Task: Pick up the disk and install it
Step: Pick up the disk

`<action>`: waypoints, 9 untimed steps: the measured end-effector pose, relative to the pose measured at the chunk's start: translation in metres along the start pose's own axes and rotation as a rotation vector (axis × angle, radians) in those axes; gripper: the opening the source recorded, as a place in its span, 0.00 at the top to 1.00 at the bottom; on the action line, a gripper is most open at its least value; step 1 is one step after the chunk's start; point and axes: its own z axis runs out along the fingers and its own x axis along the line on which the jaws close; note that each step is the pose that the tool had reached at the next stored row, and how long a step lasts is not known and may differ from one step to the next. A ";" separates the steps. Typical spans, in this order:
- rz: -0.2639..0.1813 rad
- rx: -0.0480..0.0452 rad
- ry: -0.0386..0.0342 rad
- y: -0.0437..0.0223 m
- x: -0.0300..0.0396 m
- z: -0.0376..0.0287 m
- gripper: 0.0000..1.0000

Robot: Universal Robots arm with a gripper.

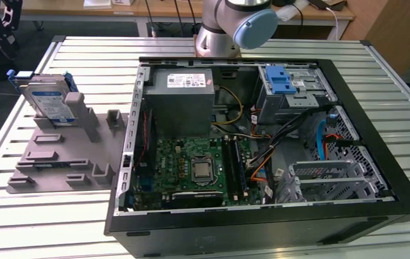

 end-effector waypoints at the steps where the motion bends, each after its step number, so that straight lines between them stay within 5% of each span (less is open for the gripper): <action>1: -0.005 -0.0001 -0.0001 0.0000 0.0000 0.0000 0.89; 9: -0.044 -0.0007 -0.0012 0.0000 0.0000 0.0000 0.89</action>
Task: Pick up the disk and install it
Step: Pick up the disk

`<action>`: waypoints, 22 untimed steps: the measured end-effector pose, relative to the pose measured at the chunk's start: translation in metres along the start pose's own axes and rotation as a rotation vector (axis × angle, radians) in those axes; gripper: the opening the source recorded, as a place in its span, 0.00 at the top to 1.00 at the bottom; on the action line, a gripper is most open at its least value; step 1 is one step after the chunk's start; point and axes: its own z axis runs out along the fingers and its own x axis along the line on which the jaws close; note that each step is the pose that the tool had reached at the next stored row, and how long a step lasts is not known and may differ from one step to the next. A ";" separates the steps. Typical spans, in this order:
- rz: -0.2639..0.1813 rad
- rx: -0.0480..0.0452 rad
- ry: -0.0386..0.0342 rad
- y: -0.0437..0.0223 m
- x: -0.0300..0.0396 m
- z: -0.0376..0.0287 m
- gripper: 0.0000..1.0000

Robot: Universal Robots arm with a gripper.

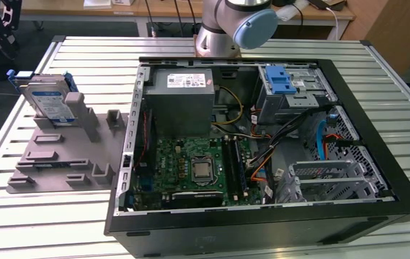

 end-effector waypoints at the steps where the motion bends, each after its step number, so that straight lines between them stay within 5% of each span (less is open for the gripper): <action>1: -0.005 -0.0001 -0.0001 0.0000 0.0000 0.0000 0.89; 22: -0.108 -0.0017 -0.0027 0.0000 0.0000 0.0000 0.89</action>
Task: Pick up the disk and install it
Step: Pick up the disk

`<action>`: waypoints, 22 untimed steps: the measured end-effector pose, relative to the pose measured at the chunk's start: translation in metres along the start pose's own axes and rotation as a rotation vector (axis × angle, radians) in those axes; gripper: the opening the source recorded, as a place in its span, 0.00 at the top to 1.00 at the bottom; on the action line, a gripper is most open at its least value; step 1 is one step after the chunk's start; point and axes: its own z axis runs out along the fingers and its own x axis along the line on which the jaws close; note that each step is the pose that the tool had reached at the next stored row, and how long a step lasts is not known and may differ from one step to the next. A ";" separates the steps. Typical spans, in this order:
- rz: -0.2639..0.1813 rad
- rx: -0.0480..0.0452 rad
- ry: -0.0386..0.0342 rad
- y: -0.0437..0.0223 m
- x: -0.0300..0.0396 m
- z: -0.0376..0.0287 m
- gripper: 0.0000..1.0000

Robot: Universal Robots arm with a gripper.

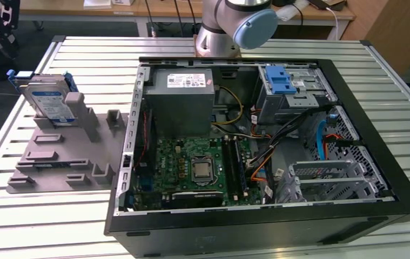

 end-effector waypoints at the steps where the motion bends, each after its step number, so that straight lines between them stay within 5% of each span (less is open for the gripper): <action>1: -0.005 0.0000 -0.0002 0.0000 0.0000 0.0000 0.89; 15: -0.083 -0.0013 -0.0022 0.0000 0.0000 0.0000 0.89; 22: -0.191 -0.0029 -0.0049 0.0001 0.0001 0.0001 0.89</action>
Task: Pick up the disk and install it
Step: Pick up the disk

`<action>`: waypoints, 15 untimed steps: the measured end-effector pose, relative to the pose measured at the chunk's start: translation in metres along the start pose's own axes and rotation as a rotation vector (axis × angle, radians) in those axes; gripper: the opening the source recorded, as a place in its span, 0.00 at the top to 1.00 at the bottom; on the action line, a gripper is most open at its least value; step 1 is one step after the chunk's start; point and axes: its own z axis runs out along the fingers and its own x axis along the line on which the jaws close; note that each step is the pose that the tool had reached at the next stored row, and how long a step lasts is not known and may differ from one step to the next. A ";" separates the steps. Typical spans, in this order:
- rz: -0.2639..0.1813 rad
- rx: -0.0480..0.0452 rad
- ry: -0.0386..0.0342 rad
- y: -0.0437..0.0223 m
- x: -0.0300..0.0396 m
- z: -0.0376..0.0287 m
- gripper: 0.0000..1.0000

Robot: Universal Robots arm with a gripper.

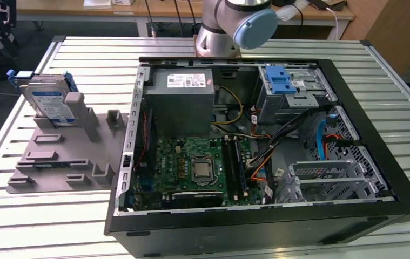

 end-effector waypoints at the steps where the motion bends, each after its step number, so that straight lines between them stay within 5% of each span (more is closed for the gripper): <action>1: -0.017 -0.0002 -0.0005 0.0000 0.0000 0.0001 0.89; 7: -0.103 -0.0015 -0.0026 0.0010 0.0004 0.0002 0.89; 15: -0.131 -0.0019 -0.0033 0.0049 0.0018 0.0002 0.89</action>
